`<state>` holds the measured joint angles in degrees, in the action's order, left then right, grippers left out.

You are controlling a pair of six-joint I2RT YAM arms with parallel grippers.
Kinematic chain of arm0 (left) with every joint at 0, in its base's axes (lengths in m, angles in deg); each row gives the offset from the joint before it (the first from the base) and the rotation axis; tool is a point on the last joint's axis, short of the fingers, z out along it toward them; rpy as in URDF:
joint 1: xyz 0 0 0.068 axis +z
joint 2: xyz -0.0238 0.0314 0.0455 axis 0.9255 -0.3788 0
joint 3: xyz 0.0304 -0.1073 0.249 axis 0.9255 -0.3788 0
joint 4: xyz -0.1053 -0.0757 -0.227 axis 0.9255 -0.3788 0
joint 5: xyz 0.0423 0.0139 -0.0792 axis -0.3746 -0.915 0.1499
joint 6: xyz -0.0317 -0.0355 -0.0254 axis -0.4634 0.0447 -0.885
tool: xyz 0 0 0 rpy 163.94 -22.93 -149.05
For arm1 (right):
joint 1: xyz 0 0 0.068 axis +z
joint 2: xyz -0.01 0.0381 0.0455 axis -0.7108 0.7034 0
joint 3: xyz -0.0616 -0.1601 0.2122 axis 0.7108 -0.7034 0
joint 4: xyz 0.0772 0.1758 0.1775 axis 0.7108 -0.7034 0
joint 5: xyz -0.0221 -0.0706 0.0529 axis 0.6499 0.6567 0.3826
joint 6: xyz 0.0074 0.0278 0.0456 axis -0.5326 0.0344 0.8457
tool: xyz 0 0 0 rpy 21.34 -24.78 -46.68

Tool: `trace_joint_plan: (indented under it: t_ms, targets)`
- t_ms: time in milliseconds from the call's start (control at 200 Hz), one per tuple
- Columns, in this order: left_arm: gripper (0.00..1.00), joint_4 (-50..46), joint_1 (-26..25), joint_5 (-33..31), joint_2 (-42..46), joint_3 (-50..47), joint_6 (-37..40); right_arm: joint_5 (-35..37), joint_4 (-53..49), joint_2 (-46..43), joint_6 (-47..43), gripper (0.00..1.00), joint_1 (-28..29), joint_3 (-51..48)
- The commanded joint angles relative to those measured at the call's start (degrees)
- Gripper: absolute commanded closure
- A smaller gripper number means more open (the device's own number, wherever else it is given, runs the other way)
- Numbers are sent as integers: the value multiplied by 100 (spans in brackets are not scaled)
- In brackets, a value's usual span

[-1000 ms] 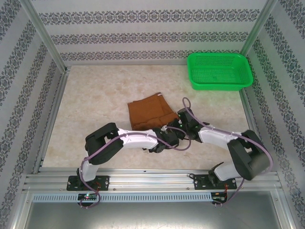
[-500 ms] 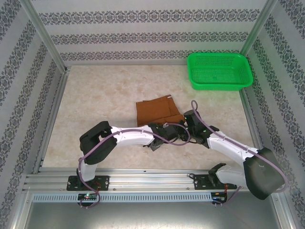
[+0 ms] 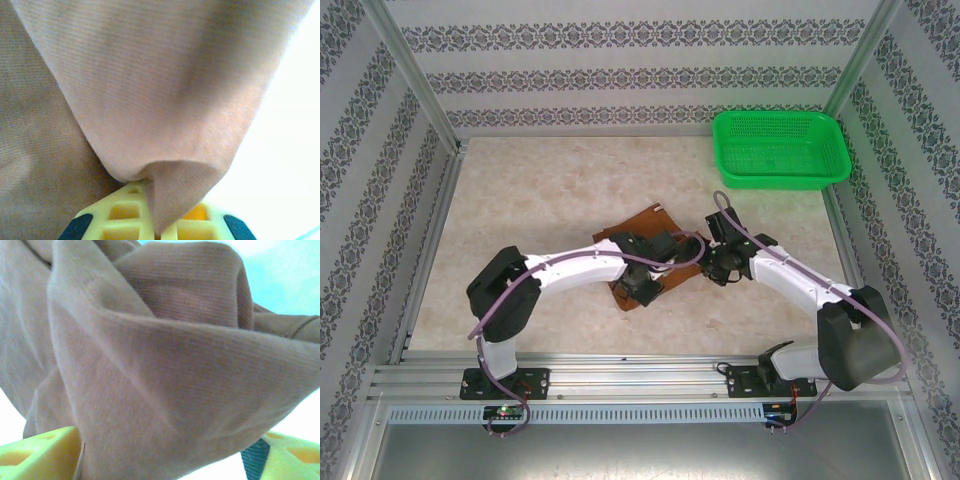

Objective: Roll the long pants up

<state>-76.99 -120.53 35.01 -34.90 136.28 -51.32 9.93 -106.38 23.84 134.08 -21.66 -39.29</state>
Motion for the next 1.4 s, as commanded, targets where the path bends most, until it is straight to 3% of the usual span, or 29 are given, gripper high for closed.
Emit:
trace_joint_plan:
  t_ms: [0,165,235,295,335,380,555,699,854,984,1029,1054,1084,1099,1124,1174,1214,1254,1309,1394]
  targets:
    - [100,168,344,2427,557,-314,-327,-232,-321,30,-476,15,-102,316]
    - [100,1883,949,4571,1067,-1339,-1259,-653,-217,-42,-385,14,-105,313]
    - [100,2478,1109,5054,1072,-1676,-1671,-884,-16,-161,-245,14,-114,225]
    - [100,3582,1246,5499,1130,-2087,-2393,-1025,45,-216,-176,13,-106,208]
    - [100,4287,1317,5683,1170,-2320,-2873,-1094,36,-217,-165,8,-100,225]
    - [100,4897,1365,5753,1210,-2518,-3302,-1191,36,-208,-150,8,-91,235]
    - [100,5539,1394,5811,1076,-2829,-3681,-1602,237,-141,-66,7,-23,179]
    - [100,5576,1564,5866,1020,-3031,-3695,-1641,274,17,-114,6,70,167]
    - [100,5242,1833,5950,1018,-3068,-3379,-1705,532,640,-248,6,175,160]
    - [100,6251,2027,6156,1151,-3354,-3962,-1614,801,1369,-343,10,178,113]
    - [100,6277,2036,6165,1193,-3356,-3955,-1692,1026,1587,-327,21,159,54]
    - [100,6062,2045,6124,1200,-3307,-3829,-1776,1220,1698,-318,43,154,5]
    - [100,5820,2054,6068,1212,-3253,-3665,-1806,1388,1792,-256,85,138,-49]
    - [100,5694,2052,6028,1217,-3219,-3558,-1801,1444,1829,-218,100,126,-76]
    - [100,5287,2054,5905,1228,-3108,-3257,-1779,1540,1864,-148,100,123,-130]
    - [100,3492,2042,5175,1256,-2611,-2193,-1774,1747,1862,-44,100,106,-260]
    - [99,2143,1991,4041,1265,-2137,-1370,-1648,1712,1804,-7,100,132,-310]
    - [96,1348,1970,2774,1350,-1818,-1046,-1496,1624,1735,3,100,186,-330]
    - [87,868,1946,959,1640,-1668,-1048,-1340,1556,1645,41,100,264,-382]
    - [72,669,1919,-892,2174,-1677,-1244,-1212,1535,1551,153,100,387,-447]
